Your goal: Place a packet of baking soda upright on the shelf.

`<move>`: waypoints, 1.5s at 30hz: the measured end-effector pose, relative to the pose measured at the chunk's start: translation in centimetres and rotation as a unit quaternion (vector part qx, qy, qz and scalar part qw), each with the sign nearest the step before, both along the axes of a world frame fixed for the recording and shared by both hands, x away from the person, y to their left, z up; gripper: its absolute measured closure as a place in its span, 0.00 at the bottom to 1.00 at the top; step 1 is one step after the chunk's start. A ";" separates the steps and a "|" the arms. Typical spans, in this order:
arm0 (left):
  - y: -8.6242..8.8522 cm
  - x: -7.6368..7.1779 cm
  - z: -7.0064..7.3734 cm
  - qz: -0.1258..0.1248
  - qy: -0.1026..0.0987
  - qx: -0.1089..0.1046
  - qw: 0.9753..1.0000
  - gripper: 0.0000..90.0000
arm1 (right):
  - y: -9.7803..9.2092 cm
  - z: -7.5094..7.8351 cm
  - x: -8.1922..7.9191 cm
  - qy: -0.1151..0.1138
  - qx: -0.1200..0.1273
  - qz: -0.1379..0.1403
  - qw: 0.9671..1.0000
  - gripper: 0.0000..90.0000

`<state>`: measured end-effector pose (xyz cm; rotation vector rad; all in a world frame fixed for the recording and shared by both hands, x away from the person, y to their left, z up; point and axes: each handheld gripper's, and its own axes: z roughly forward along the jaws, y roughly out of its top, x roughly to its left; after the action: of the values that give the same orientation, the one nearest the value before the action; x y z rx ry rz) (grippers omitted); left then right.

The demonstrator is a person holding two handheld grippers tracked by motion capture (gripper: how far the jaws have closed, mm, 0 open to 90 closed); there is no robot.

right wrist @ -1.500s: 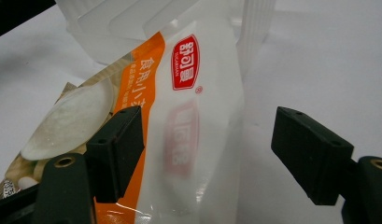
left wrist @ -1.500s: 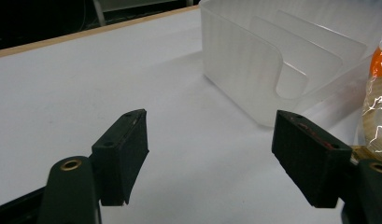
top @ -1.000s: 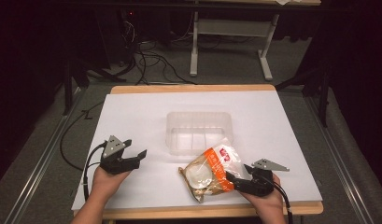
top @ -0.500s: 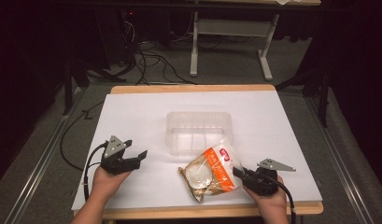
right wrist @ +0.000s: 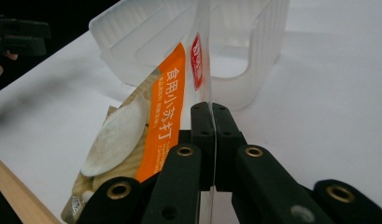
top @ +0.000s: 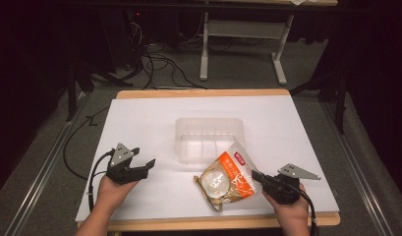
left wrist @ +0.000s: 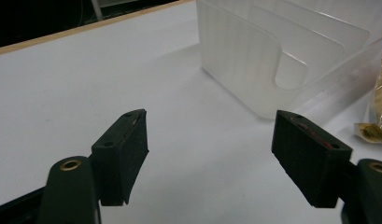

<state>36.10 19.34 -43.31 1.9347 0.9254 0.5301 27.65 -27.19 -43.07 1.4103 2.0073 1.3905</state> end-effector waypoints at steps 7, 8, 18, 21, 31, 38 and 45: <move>0.1 0.1 0.0 0.001 0.000 -0.003 1.000 0.31 | -1.8 1.2 -0.3 -0.026 0.004 -0.027 0.999 1.00; 0.1 0.0 0.0 0.000 0.000 -0.001 1.000 0.31 | -2.5 1.4 -0.4 -0.031 0.007 -0.040 0.999 1.00; 0.0 0.1 0.0 -0.001 0.001 0.000 1.000 0.31 | -6.0 2.7 -1.2 -0.059 0.027 -0.094 0.993 1.00; 0.0 0.0 0.0 -0.002 -0.001 0.000 1.000 0.31 | -6.9 3.1 -1.5 -0.070 0.029 -0.111 0.991 1.00; -0.1 0.1 -0.1 -0.001 0.000 0.002 1.000 0.31 | -8.6 4.3 -1.1 -0.107 0.010 -0.163 0.981 1.00; -0.1 0.1 -0.1 -0.003 0.000 0.005 1.000 0.31 | -8.4 5.0 -1.0 -0.124 0.026 -0.178 0.976 1.00; -0.1 0.1 -0.1 -0.001 0.000 0.006 1.000 0.31 | -5.6 6.2 -0.6 -0.146 0.014 -0.149 0.978 1.00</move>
<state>36.20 19.20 -43.44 1.9470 0.9206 0.5362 27.01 -32.79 -36.92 1.3610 1.5294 1.4011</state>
